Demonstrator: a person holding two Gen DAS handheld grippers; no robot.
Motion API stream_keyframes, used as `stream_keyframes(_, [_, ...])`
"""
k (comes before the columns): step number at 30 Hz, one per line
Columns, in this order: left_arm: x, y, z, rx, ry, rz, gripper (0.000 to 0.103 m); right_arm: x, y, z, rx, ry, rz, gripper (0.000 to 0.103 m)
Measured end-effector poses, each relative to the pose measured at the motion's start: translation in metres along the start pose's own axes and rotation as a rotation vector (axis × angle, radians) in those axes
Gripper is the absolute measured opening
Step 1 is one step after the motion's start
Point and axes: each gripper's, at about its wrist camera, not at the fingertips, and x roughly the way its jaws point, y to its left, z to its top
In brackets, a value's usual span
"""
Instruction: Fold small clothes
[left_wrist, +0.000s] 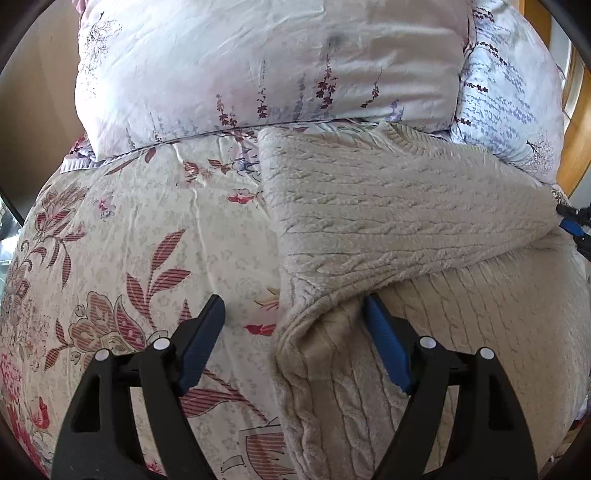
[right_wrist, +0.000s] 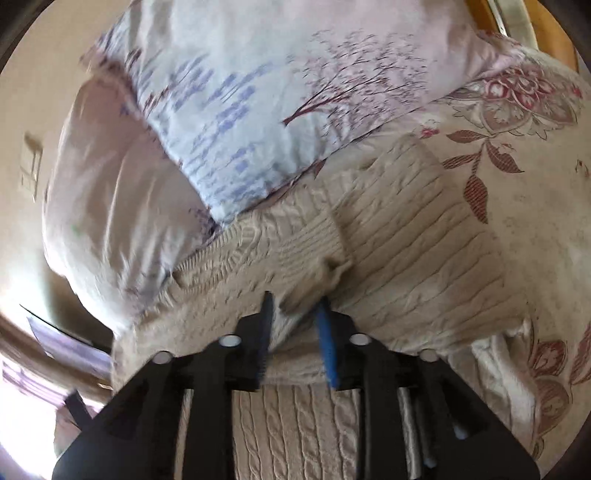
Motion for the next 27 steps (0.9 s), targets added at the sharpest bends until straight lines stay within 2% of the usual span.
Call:
stream_keyframes(1, [0.000,0.000,0.000,-0.003,0.000,0.001,0.078,0.000,-0.003,0.003,0.012,-0.003,-0.011,0.040])
stream_keyframes(2, [0.000,0.000,0.000,-0.006,0.000,0.001,0.078,0.001,-0.004,0.003,0.023,-0.002,-0.017,0.040])
stream_keyframes(3, [0.000,0.000,0.000,-0.008,-0.001,0.001,0.078,0.000,-0.007,0.004,0.036,-0.010,-0.014,0.028])
stream_keyframes(4, [0.000,0.000,0.000,-0.009,-0.002,0.001,0.078,-0.001,-0.009,0.004,0.036,-0.028,-0.031,0.007])
stream_keyframes(5, [0.000,0.000,0.000,-0.012,-0.003,0.002,0.078,-0.006,-0.013,0.003,0.040,-0.061,-0.076,0.007])
stream_keyframes(6, [0.000,0.000,-0.001,-0.011,-0.005,0.002,0.078,-0.005,-0.015,0.004,0.052,-0.068,-0.079,0.007])
stream_keyframes(9, [-0.005,0.000,-0.004,-0.018,-0.004,-0.014,0.076,-0.005,-0.020,0.001,0.064,-0.020,-0.070,0.007])
stream_keyframes(11, [-0.013,0.003,-0.012,-0.033,-0.006,-0.064,0.075,-0.021,-0.018,-0.004,0.033,-0.011,-0.053,0.015])
stream_keyframes(12, [-0.019,0.005,-0.018,-0.048,-0.009,-0.107,0.075,-0.031,-0.017,-0.007,0.012,-0.019,-0.038,0.031])
stream_keyframes(13, [-0.027,0.009,-0.026,-0.066,-0.018,-0.154,0.075,-0.043,-0.017,-0.010,-0.011,-0.028,-0.016,0.056])
stream_keyframes(14, [-0.032,0.012,-0.032,-0.078,-0.026,-0.186,0.075,-0.062,-0.018,-0.017,-0.043,-0.039,0.020,0.065])
stream_keyframes(15, [-0.039,0.017,-0.040,-0.096,-0.033,-0.222,0.075,-0.076,-0.020,-0.023,-0.071,-0.044,0.046,0.070])
stream_keyframes(20, [-0.063,0.035,-0.082,-0.181,-0.038,-0.381,0.068,-0.123,-0.040,-0.057,-0.145,0.031,0.073,0.070])
stream_keyframes(24, [-0.075,0.036,-0.105,-0.225,-0.046,-0.476,0.066,-0.143,-0.071,-0.089,-0.111,0.081,0.024,0.069])
stream_keyframes(27, [-0.081,0.032,-0.120,-0.241,-0.051,-0.537,0.063,-0.150,-0.085,-0.105,-0.076,0.109,0.045,0.062])
